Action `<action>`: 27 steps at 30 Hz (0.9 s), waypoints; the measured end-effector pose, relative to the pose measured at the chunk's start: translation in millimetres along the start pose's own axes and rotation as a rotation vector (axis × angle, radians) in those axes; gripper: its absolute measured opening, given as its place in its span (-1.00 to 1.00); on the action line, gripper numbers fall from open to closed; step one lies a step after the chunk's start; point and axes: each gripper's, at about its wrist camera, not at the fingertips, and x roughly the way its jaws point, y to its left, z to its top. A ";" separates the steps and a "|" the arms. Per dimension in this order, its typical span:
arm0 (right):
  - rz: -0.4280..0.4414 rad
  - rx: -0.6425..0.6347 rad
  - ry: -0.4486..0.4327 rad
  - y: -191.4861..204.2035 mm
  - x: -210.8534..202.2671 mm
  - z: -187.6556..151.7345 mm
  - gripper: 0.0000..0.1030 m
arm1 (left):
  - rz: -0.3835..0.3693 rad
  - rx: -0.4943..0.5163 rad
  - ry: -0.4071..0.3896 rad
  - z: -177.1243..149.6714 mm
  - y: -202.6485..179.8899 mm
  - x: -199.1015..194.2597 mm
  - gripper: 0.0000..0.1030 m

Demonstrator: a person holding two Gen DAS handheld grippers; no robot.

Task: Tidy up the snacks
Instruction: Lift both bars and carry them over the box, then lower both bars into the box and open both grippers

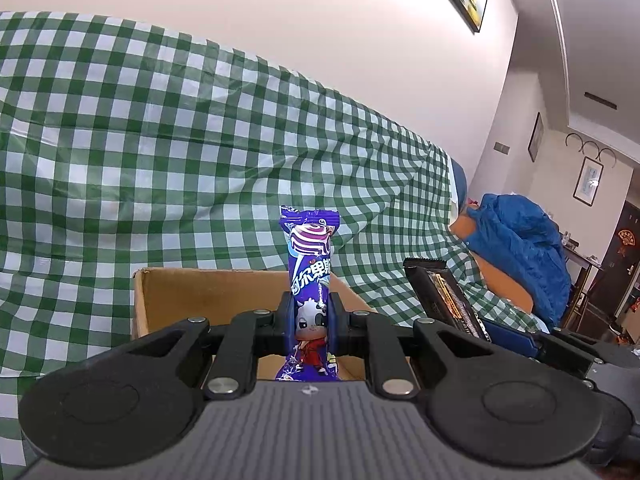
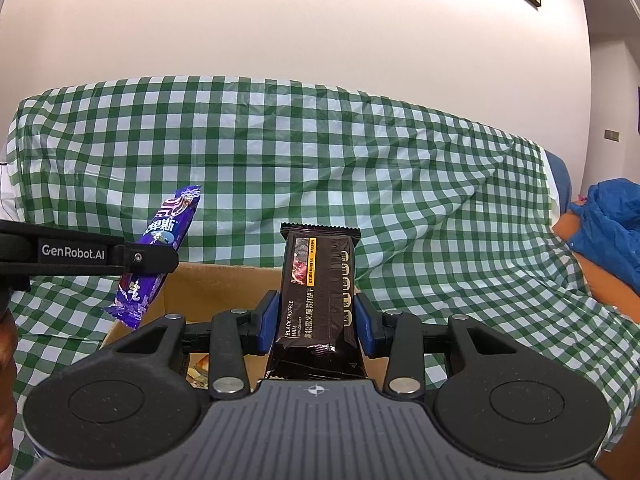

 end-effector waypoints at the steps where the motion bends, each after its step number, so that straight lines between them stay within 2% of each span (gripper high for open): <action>1: 0.000 0.000 0.000 -0.3 0.2 0.2 -0.20 | -0.001 0.001 0.000 -0.1 -0.4 0.3 -0.67; 23: -0.009 -0.004 0.009 -0.9 -0.5 -1.0 -0.20 | -0.013 -0.004 -0.003 2.7 -3.6 7.3 -0.67; 27: -0.011 -0.007 0.013 -0.8 0.2 -1.5 -0.19 | -0.032 -0.012 0.016 3.0 -3.8 10.2 -0.67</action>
